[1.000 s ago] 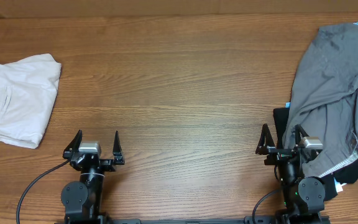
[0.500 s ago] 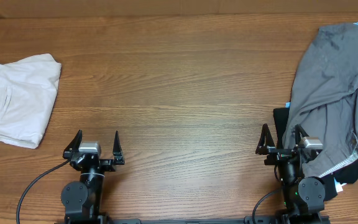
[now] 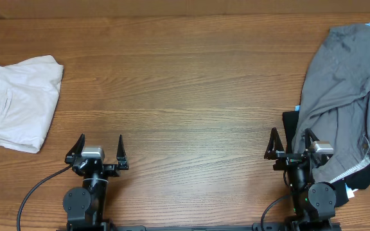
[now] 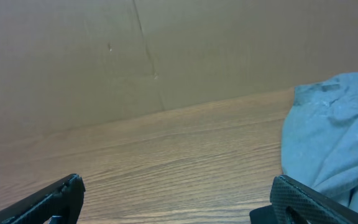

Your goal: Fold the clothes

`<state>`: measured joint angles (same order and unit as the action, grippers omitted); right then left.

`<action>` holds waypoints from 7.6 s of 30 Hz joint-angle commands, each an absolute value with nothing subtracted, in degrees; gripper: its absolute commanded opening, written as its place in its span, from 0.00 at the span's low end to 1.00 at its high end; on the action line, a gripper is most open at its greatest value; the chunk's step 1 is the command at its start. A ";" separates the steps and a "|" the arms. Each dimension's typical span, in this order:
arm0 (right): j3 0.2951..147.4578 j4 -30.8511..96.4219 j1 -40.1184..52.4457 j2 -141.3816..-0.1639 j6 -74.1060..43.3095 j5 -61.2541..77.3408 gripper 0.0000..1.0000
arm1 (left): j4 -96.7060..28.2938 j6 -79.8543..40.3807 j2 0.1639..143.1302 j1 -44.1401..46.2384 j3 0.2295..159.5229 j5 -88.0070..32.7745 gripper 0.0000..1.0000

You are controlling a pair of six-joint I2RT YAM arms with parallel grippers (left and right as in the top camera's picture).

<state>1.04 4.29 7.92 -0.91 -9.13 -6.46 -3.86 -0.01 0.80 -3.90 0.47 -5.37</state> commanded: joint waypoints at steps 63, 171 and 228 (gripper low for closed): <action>50.39 17.23 -14.22 -88.07 -16.56 3.38 0.79 | -38.61 -5.39 57.87 -4.12 46.76 -13.61 1.00; 76.16 57.80 -3.81 -93.76 -15.73 5.23 1.00 | -42.26 -10.52 103.68 -11.25 66.94 -23.97 0.04; 76.14 60.34 -3.84 -94.00 -14.57 5.61 1.00 | -55.55 -27.20 103.72 21.04 55.55 -30.17 1.00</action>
<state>75.72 60.60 -3.99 -94.96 -14.92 6.37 -55.51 -27.99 103.74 20.93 55.96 -32.05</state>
